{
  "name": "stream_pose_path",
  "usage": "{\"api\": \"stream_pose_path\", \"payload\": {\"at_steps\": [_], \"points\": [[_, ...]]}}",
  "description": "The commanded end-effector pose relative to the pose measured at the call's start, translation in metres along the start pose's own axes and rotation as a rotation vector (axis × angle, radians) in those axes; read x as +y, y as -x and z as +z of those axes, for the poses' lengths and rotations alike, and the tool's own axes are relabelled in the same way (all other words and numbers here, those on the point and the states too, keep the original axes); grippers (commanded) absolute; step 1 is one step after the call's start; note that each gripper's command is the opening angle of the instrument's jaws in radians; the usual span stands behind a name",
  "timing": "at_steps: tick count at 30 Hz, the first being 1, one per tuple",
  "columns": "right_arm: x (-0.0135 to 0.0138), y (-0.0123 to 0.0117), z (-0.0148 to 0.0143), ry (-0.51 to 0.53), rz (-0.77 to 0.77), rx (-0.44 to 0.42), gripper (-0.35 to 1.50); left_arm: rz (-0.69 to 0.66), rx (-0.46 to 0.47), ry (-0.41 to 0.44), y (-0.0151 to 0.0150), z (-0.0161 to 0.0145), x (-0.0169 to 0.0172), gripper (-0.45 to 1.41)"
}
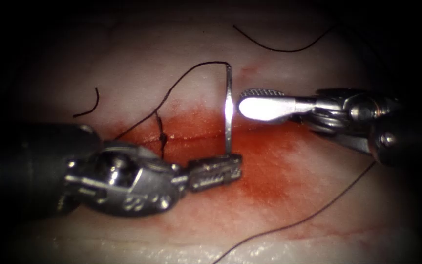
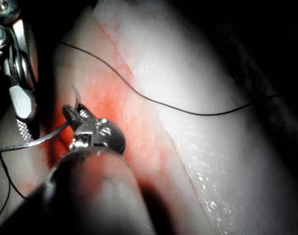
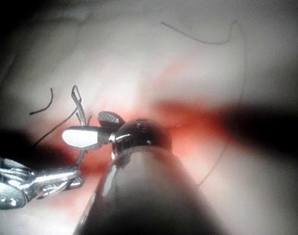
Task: Wound Closure
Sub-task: Hand needle to left gripper to readjust grasp with needle straight-on in right hand
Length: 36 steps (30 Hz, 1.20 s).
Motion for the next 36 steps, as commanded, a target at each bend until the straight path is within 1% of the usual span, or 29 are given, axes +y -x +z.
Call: {"api": "stream_pose_path", "payload": {"at_steps": [1,4,7,10,16,21,25,32,36], "points": [[0.0004,0.0005,0.0010,-0.010,0.006,-0.008,1.14,0.003,0.007,-0.003,0.0000,0.0006,0.0003,-0.45],[0.0005,0.0006,0.0011,-0.022,0.016,-0.021,1.14,0.025,0.032,0.001,-0.0007,0.0005,0.0003,-0.45],[0.0005,0.0006,0.0011,-0.050,0.021,-0.053,1.11,0.046,0.047,0.003,-0.0015,0.0003,0.0002,-0.45],[0.0003,0.0007,0.0012,-0.067,0.023,-0.073,1.11,0.067,0.046,0.000,-0.0019,0.0003,0.0001,-0.45],[-0.0002,0.0017,0.0020,-0.078,0.023,-0.069,1.06,0.084,0.047,-0.007,-0.0018,0.0003,0.0000,-0.45],[-0.0005,0.0019,0.0023,-0.060,0.025,-0.073,0.96,0.100,0.009,-0.016,-0.0018,0.0003,0.0001,-0.45],[-0.0007,0.0015,0.0024,-0.044,0.006,-0.029,0.94,0.101,-0.004,-0.021,-0.0018,0.0005,0.0002,-0.45],[-0.0007,0.0015,0.0025,-0.042,0.006,-0.026,0.83,0.102,-0.012,-0.023,-0.0018,0.0007,0.0004,-0.45],[-0.0007,0.0015,0.0025,-0.038,0.006,-0.021,0.64,0.102,-0.013,-0.023,-0.0018,0.0007,0.0004,-0.45]]}}
